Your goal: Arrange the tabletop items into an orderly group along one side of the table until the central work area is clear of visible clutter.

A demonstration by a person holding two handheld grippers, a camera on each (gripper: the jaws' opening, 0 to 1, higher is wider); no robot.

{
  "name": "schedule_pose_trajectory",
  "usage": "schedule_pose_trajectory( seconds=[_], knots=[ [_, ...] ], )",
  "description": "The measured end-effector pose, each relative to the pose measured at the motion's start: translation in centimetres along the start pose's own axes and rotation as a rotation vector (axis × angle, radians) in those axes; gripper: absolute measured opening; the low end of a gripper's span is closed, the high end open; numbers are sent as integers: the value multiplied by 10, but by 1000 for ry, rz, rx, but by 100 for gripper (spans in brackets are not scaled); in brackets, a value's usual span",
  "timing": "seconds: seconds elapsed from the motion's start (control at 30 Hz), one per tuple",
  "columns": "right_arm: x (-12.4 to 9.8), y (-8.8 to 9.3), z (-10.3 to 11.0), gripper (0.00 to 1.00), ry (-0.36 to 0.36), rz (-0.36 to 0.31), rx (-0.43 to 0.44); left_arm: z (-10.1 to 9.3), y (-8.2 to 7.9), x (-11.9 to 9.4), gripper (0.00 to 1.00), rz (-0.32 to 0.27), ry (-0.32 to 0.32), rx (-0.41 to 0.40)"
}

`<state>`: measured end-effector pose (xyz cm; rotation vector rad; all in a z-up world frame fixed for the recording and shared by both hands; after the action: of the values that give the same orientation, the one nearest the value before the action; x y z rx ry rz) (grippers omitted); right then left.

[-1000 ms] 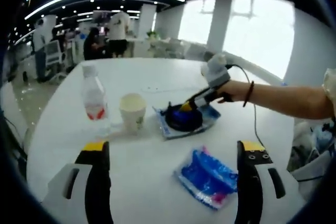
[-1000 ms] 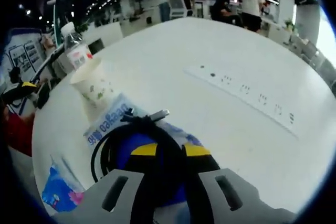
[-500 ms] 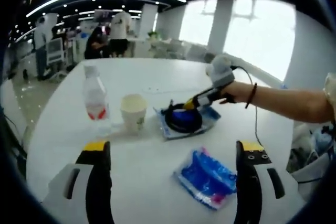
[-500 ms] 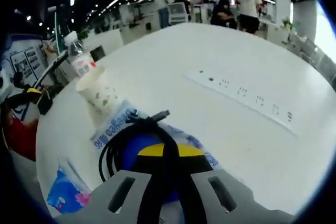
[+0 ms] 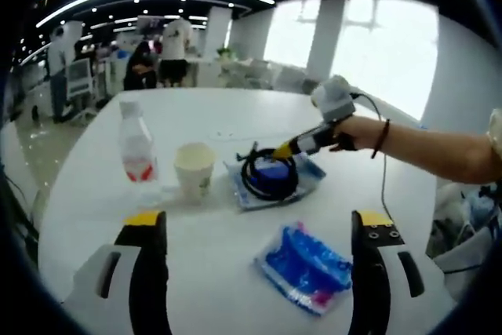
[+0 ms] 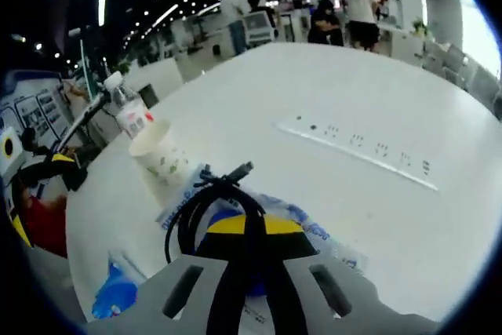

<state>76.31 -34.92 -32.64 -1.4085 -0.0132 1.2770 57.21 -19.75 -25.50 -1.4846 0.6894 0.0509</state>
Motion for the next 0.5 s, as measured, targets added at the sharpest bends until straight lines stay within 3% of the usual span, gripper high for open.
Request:
schedule_pose_trajectory(
  seconds=[0.3, 0.5],
  knots=[
    [-12, -6, 7, 3, -11, -25, 43, -8, -6, -2, 96, -8, 26, 18],
    [-21, -12, 16, 2, -9, -34, 8, -9, -5, -2, 96, 2, 35, 23]
  ],
)
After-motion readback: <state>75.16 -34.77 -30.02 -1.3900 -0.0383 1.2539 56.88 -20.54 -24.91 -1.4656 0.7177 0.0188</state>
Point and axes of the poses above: the point that each gripper's makers call its tool centre point, and the gripper's own axes: x roughly forward along the fingers, z roughly to its left, y roughly out of its underside, the point moved 3 cm from there along -x, roughly backward along the fingers, and after that the axes turned 8 degrees about x, right-handed, at the moved point
